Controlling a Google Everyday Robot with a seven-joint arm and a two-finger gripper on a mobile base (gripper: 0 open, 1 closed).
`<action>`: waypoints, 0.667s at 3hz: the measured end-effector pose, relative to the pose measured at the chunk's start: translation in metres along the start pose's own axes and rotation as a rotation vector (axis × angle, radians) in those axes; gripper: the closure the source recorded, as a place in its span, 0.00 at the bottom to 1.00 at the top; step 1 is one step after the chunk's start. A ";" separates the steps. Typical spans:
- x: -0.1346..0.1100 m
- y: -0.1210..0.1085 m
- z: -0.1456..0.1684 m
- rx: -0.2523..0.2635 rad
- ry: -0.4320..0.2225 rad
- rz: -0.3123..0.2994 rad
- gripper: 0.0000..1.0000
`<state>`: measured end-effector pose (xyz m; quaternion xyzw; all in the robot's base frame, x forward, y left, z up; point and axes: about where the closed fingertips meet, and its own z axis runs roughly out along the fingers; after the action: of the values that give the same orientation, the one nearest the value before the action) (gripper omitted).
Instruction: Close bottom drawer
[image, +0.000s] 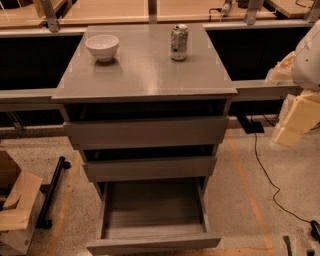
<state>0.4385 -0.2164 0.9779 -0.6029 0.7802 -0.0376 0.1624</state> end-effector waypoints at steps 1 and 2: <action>0.008 0.002 0.021 -0.024 0.008 0.009 0.41; 0.007 0.002 0.018 -0.016 0.006 0.008 0.64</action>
Offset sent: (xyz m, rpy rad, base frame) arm 0.0022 -0.0038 -0.0177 0.0007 0.0210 -0.0045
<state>0.4408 -0.2203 0.9589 -0.6009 0.7834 -0.0326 0.1554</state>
